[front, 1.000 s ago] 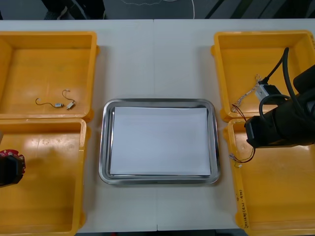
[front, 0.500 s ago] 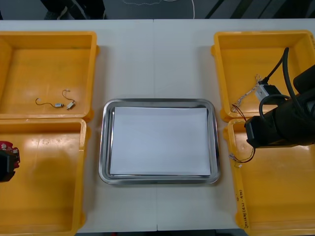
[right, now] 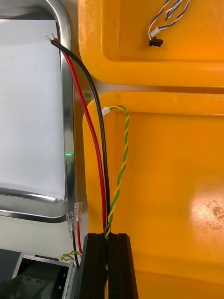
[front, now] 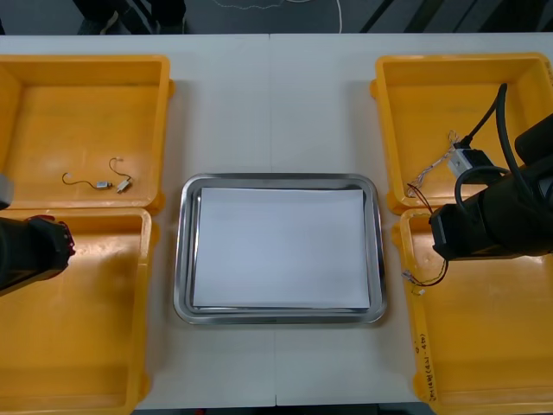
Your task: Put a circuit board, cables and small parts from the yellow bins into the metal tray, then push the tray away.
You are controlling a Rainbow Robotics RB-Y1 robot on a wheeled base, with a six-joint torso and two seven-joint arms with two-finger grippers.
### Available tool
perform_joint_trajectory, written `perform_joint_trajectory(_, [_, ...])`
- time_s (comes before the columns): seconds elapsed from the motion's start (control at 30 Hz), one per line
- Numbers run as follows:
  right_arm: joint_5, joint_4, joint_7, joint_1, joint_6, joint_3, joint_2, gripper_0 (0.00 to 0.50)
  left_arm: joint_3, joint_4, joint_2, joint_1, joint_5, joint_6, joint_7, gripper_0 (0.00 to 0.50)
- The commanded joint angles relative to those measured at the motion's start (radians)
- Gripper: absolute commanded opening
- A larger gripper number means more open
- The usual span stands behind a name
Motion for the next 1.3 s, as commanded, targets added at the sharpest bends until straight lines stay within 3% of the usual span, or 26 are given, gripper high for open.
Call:
perform_joint_trajectory(0.03, [0.005, -0.006, -0.029, 0.004, 0.005, 0.005, -0.019, 0.0, -0.089, -0.035, 0.069, -0.1, 0.029, 0.008, 0.05, 0.0])
perform_joint_trajectory(0.57, [0.012, -0.008, -0.029, 0.009, 0.005, 0.003, -0.021, 0.0, -0.254, -0.027, 0.113, -0.295, 0.112, 0.008, 0.246, 0.0])
perform_joint_trajectory(1.17, [0.014, -0.006, -0.029, 0.012, 0.005, 0.005, -0.019, 0.0, -0.502, 0.055, 0.112, -0.456, 0.122, 0.008, 0.378, 0.0])
perform_joint_trajectory(1.3, [0.014, -0.006, -0.029, 0.012, 0.005, 0.005, -0.019, 0.0, -0.563, 0.1, 0.077, -0.505, 0.126, 0.008, 0.407, 0.0])
